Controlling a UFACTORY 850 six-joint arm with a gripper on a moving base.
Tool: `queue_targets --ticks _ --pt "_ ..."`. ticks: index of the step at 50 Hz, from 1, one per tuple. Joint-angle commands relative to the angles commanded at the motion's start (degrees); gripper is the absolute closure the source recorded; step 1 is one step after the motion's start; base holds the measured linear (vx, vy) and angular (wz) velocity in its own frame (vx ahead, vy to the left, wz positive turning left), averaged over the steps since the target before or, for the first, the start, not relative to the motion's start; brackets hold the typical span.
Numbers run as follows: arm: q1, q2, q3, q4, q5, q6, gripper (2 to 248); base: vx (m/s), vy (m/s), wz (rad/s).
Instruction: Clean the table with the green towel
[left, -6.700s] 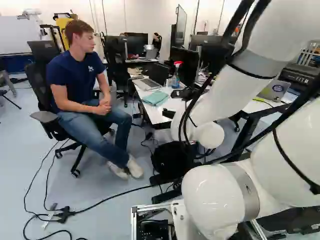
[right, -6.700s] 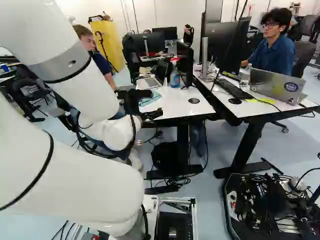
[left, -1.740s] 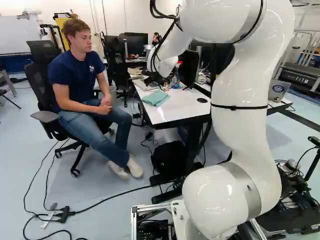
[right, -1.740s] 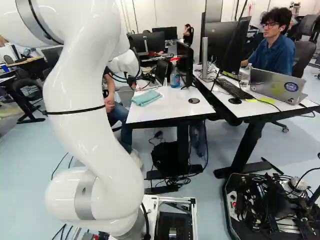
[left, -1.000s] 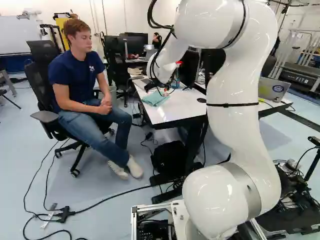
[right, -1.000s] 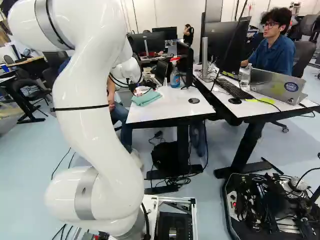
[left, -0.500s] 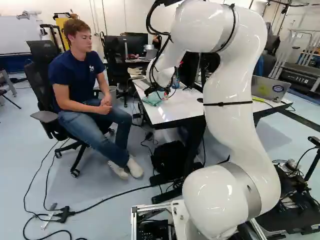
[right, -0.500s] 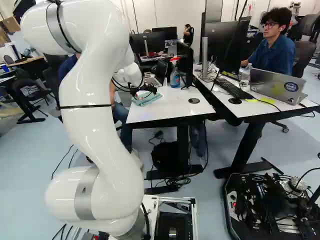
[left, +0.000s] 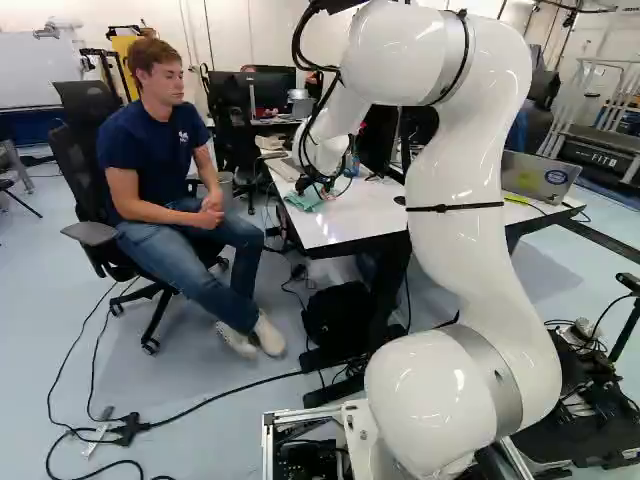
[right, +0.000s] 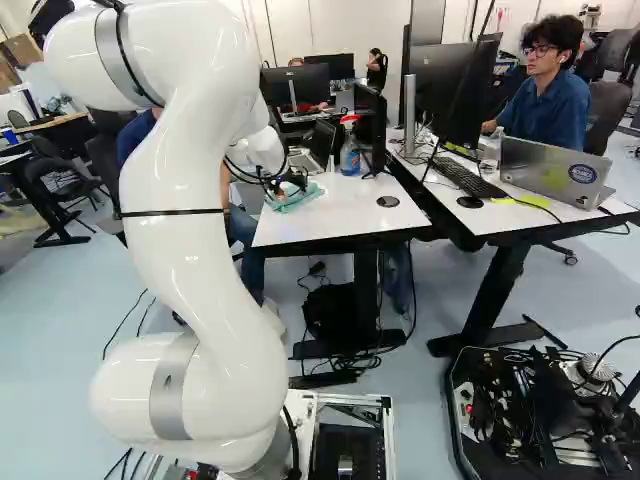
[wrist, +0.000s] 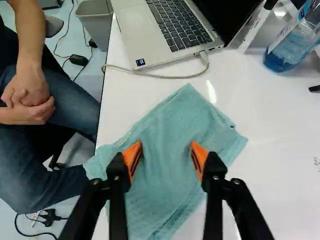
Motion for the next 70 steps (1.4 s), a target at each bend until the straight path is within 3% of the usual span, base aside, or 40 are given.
queue_targets --ticks 2,3,7,8,12,13,17,18,46,70 --pt "0.0 0.0 0.0 0.0 0.0 0.0 91 0.0 0.0 0.0" --pt "0.0 0.0 0.0 0.0 0.0 0.0 128 0.0 0.0 0.0" --pt "0.0 0.0 0.0 0.0 0.0 0.0 128 0.0 0.0 0.0" --pt "0.0 0.0 0.0 0.0 0.0 0.0 165 0.0 0.0 0.0" --pt "0.0 0.0 0.0 0.0 0.0 0.0 165 0.0 0.0 0.0" --pt "0.0 0.0 0.0 0.0 0.0 0.0 199 0.0 0.0 0.0" --pt "0.0 0.0 0.0 0.0 0.0 0.0 199 0.0 0.0 0.0" --pt "0.0 0.0 0.0 0.0 0.0 0.0 218 0.0 0.0 0.0" --pt "0.0 0.1 0.0 0.0 0.0 0.0 225 0.0 0.0 0.0" --pt "0.0 3.1 0.7 0.0 0.0 0.0 225 0.0 0.0 0.0"
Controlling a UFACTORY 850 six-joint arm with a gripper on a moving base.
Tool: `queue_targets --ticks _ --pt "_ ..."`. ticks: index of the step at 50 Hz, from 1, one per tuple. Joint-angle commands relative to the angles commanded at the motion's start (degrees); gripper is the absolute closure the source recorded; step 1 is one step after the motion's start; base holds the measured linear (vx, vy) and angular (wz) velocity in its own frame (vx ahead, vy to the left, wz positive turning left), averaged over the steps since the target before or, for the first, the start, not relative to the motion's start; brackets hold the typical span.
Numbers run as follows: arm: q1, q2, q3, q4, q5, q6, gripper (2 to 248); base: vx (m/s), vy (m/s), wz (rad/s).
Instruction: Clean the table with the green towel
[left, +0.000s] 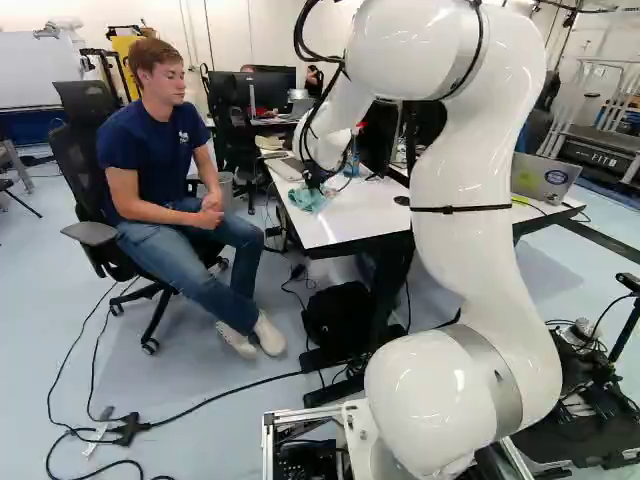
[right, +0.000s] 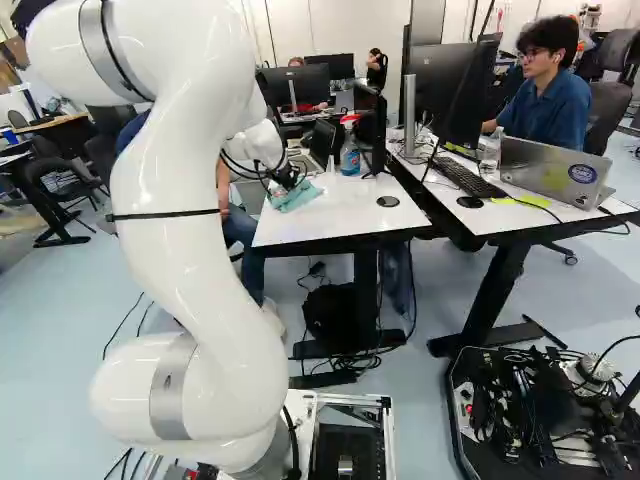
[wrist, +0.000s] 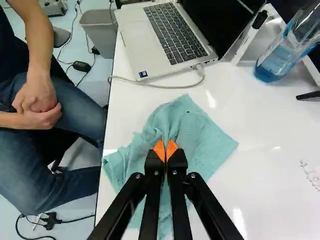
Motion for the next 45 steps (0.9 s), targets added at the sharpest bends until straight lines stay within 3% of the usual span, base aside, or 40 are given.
queue_targets --ticks 27,45 --pt "-0.1 3.5 0.6 0.0 0.0 0.0 225 0.0 0.0 0.0" --pt "-2.1 6.4 1.6 0.0 0.0 0.0 225 0.0 0.0 0.0"
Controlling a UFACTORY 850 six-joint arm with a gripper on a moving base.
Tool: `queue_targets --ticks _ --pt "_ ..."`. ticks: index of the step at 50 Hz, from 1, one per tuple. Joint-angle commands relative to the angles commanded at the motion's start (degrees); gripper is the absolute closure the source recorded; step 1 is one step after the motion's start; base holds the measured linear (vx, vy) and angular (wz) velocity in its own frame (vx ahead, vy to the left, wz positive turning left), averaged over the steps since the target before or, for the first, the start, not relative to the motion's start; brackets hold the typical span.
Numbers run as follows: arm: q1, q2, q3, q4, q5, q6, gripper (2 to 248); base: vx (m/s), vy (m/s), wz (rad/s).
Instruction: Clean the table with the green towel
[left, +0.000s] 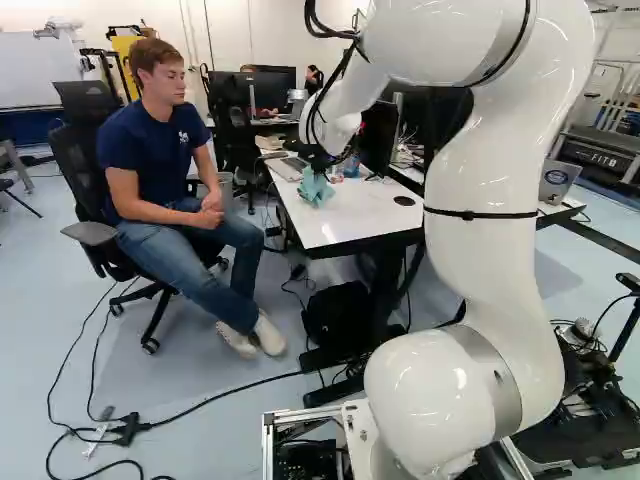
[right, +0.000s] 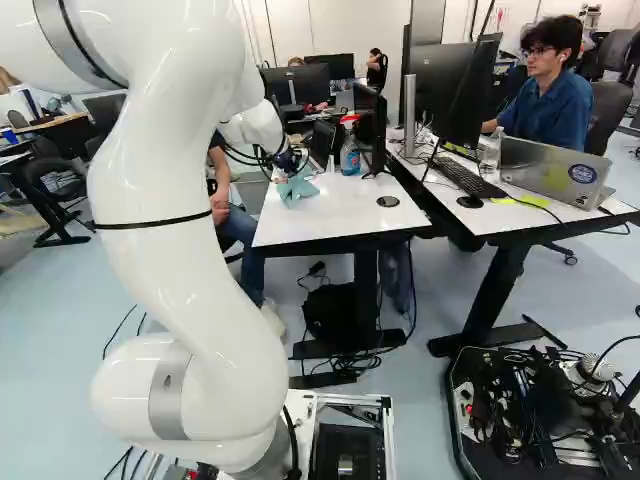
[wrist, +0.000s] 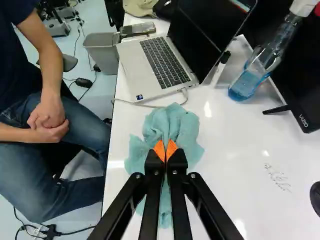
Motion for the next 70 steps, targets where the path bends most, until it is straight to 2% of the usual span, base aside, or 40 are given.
queue_targets --ticks 48,70 --pt "-6.5 7.6 2.5 0.0 0.0 0.0 225 0.0 0.0 0.0" --pt "-9.5 9.2 3.7 0.0 0.0 0.0 225 0.0 0.0 0.0"
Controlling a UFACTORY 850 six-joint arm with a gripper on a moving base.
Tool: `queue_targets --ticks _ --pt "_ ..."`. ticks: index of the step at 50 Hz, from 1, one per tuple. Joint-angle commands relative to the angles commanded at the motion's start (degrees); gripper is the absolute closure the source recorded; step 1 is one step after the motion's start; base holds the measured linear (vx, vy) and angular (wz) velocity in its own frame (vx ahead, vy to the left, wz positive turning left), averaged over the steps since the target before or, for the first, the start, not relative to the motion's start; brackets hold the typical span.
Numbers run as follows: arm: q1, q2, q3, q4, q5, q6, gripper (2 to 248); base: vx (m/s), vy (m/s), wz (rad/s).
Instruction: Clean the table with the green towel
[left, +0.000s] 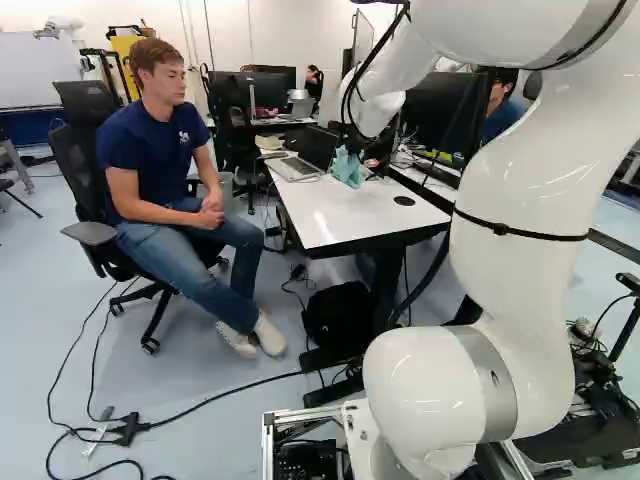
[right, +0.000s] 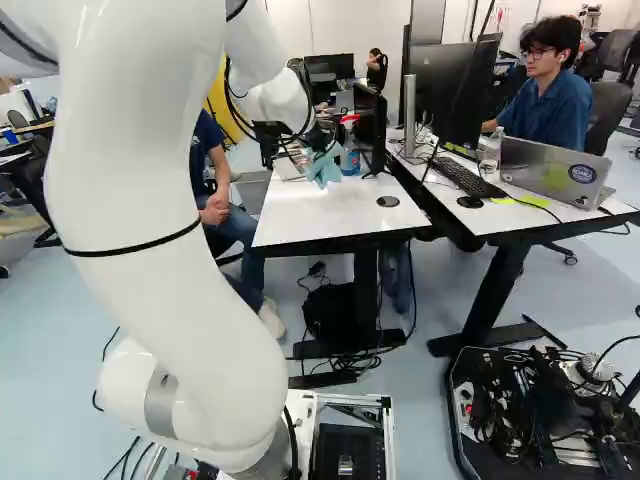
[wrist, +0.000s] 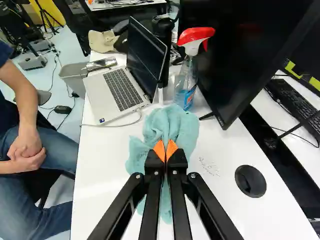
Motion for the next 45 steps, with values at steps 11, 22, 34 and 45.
queue_targets --ticks 11,22,34,45 --pt "-1.6 0.7 0.8 0.0 0.0 0.0 225 0.0 0.0 0.0" --pt "-3.2 1.4 1.6 0.0 0.0 0.0 225 0.0 0.0 0.0" --pt "-5.0 2.0 2.2 0.0 0.0 0.0 225 0.0 0.0 0.0" --pt "-6.8 2.4 2.6 0.0 0.0 0.0 225 0.0 0.0 0.0"
